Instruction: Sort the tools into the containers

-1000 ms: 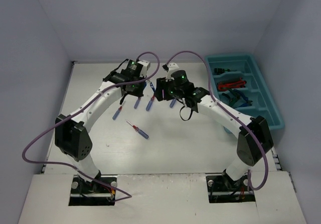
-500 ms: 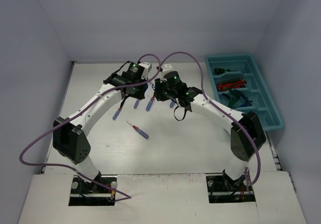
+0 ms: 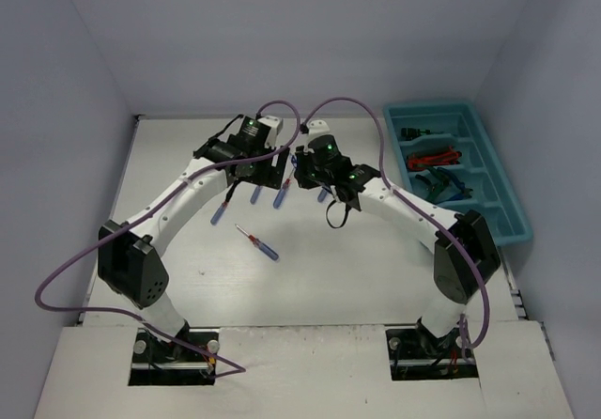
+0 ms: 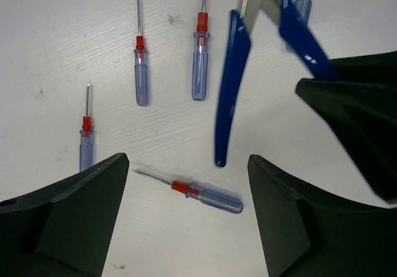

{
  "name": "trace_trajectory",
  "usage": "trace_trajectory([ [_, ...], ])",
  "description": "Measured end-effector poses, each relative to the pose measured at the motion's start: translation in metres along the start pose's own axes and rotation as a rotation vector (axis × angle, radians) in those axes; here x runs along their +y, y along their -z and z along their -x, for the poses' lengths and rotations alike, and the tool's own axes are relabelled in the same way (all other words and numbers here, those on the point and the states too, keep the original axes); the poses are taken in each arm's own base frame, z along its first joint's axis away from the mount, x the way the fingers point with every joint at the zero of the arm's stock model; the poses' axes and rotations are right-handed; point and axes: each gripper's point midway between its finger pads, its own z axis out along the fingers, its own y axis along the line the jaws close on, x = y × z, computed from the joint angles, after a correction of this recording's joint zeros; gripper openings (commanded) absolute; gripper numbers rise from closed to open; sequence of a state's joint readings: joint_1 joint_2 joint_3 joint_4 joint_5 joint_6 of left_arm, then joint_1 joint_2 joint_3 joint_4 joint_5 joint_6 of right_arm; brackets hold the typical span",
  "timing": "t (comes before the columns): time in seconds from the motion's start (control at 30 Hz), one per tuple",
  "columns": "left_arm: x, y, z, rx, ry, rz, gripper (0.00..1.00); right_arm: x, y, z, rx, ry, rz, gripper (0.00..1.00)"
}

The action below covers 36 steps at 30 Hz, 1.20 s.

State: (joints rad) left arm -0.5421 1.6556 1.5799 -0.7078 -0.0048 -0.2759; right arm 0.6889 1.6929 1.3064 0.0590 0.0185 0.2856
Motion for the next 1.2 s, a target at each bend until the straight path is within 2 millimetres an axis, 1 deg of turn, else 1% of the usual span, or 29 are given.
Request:
trace_trajectory([
  [0.03, 0.001, 0.002, 0.001, -0.007, 0.002, 0.003, 0.77, -0.007, 0.003, -0.001, -0.001, -0.011, -0.016, 0.0],
  [0.1, 0.002, 0.009, 0.005, -0.027, 0.008, 0.009, 0.78, -0.026, 0.011, 0.0, -0.01, -0.054, -0.058, 0.0],
  [0.17, 0.003, 0.019, 0.01, -0.055, 0.014, 0.012, 0.78, -0.052, 0.023, 0.006, -0.036, -0.112, -0.107, 0.0],
  [0.2, 0.004, 0.025, 0.013, -0.072, 0.018, 0.013, 0.78, -0.069, 0.031, 0.011, -0.058, -0.149, -0.136, 0.0],
  [0.27, 0.005, 0.038, 0.019, -0.107, 0.025, 0.013, 0.78, -0.11, 0.052, 0.018, -0.106, -0.232, -0.216, 0.0],
  [0.37, 0.007, 0.058, 0.025, -0.157, 0.033, 0.008, 0.78, -0.183, 0.094, 0.03, -0.21, -0.374, -0.368, 0.0],
  [0.43, 0.008, 0.068, 0.024, -0.181, 0.036, 0.005, 0.78, -0.229, 0.122, 0.032, -0.284, -0.472, -0.469, 0.0],
  [0.53, 0.012, 0.076, 0.013, -0.182, 0.037, 0.007, 0.78, -0.287, 0.159, 0.015, -0.354, -0.628, -0.598, 0.0],
  [0.6, 0.014, 0.077, 0.002, -0.167, 0.036, 0.01, 0.78, -0.318, 0.175, -0.003, -0.369, -0.718, -0.67, 0.0],
  [0.67, 0.016, 0.076, -0.008, -0.149, 0.034, 0.013, 0.78, -0.341, 0.184, -0.023, -0.364, -0.805, -0.71, 0.0],
  [0.73, 0.018, 0.074, -0.018, -0.132, 0.035, 0.018, 0.78, -0.358, 0.186, -0.041, -0.356, -0.883, -0.727, 0.0],
  [0.8, 0.02, 0.074, -0.026, -0.119, 0.035, 0.022, 0.78, -0.369, 0.183, -0.057, -0.342, -0.952, -0.728, 0.0],
  [0.93, 0.024, 0.078, -0.032, -0.118, 0.039, 0.025, 0.78, -0.377, 0.165, -0.078, -0.301, -1.046, -0.694, 0.0],
  [0.97, 0.024, 0.079, -0.032, -0.123, 0.04, 0.025, 0.78, -0.378, 0.161, -0.082, -0.293, -1.062, -0.685, 0.02],
  [1.07, 0.024, 0.086, -0.03, -0.143, 0.043, 0.02, 0.78, -0.379, 0.151, -0.091, -0.273, -1.097, -0.664, 0.15],
  [1.1, 0.024, 0.088, -0.03, -0.149, 0.044, 0.019, 0.78, -0.378, 0.149, -0.093, -0.269, -1.103, -0.655, 0.21],
  [1.2, 0.025, 0.092, -0.031, -0.156, 0.044, 0.02, 0.78, -0.377, 0.143, -0.094, -0.266, -1.116, -0.629, 0.46],
])
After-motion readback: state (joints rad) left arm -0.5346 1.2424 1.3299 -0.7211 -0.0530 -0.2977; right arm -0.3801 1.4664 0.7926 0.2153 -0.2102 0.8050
